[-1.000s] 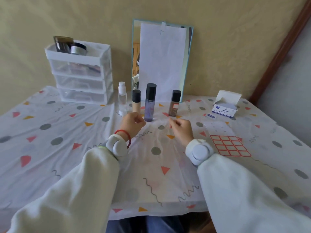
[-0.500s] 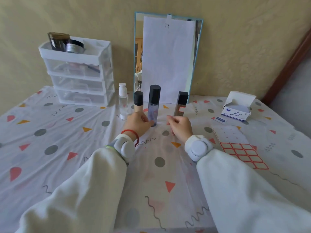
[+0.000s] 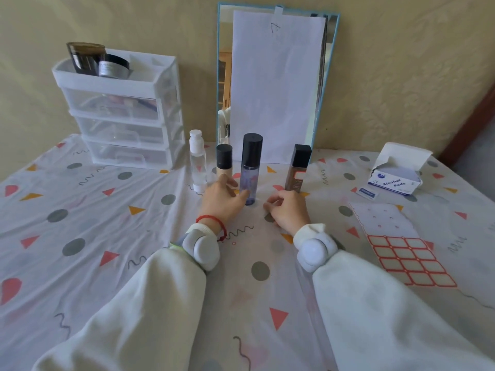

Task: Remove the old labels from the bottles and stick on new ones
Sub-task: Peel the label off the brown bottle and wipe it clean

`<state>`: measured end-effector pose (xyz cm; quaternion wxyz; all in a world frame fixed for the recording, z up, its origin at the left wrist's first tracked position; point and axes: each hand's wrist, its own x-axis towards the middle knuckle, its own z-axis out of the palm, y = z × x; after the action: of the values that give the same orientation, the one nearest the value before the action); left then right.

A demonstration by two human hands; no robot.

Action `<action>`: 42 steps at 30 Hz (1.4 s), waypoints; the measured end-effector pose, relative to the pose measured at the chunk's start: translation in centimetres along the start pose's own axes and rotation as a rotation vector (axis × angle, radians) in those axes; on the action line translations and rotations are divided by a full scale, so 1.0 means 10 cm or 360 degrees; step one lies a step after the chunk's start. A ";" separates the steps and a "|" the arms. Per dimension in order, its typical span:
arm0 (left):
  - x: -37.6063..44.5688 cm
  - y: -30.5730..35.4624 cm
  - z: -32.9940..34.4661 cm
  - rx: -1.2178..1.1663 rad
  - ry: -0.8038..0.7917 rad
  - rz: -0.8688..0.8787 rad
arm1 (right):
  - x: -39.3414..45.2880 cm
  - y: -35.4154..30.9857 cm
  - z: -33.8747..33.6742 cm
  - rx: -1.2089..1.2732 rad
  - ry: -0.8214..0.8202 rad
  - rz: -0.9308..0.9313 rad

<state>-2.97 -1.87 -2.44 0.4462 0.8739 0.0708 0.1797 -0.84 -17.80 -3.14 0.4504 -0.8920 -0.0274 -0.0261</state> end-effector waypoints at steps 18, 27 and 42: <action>-0.05 0.09 0.06 -0.0335 -0.0142 0.0275 | -0.18 -0.22 -0.27 0.1503 -0.0134 -0.0109; -0.16 0.17 -0.01 -0.0855 -0.0444 0.0161 | -0.22 -0.26 -0.20 0.1285 0.0014 -0.0086; -0.15 0.13 0.03 -0.0910 -0.0756 -0.0010 | -0.29 -0.22 -0.06 0.1096 -0.0018 -0.0126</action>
<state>-4.27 -3.31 -1.96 0.6768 0.7311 -0.0850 -0.0170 -3.89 -17.03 -1.21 0.7235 -0.6860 -0.0717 -0.0280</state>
